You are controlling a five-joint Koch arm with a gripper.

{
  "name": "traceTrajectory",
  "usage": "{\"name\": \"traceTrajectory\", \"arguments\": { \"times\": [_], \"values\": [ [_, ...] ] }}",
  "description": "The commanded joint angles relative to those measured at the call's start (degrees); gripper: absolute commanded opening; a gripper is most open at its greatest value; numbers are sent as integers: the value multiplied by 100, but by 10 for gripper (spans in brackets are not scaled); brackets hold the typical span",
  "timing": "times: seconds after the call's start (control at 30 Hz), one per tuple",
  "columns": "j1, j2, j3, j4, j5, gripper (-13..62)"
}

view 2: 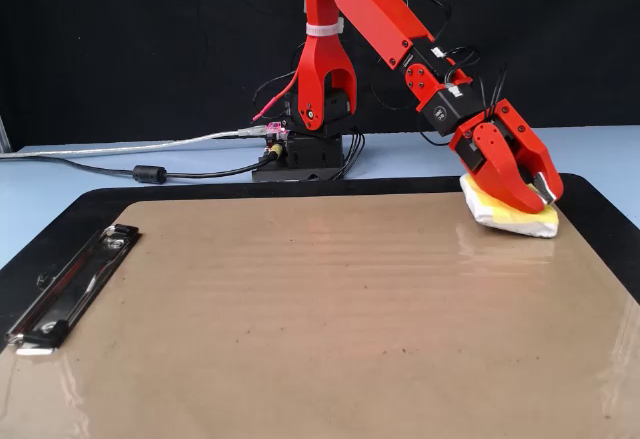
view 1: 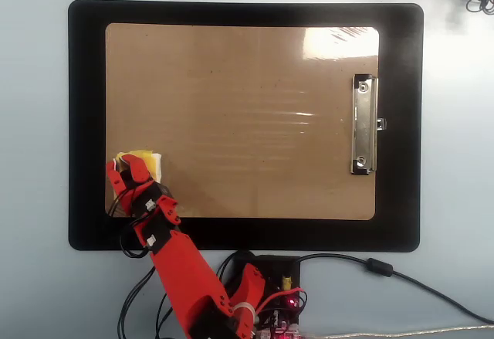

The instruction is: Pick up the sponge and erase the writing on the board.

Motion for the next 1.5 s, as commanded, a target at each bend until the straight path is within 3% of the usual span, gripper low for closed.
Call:
{"name": "traceTrajectory", "arguments": {
  "times": [0.0,0.07,0.13,0.43,0.57,0.67,0.77,0.87,1.47],
  "values": [
    [-88,18,0,-9,-149,-34],
    [-62,26,-9,18,-141,176],
    [-18,53,35,26,-185,324],
    [659,1934,448,668,-185,340],
    [2900,3656,791,2707,396,336],
    [4693,4720,1336,4228,2312,335],
    [5607,5177,2039,4605,3489,336],
    [5766,5300,2707,4623,3507,337],
    [5467,5353,2725,5326,3349,338]
  ]
}}
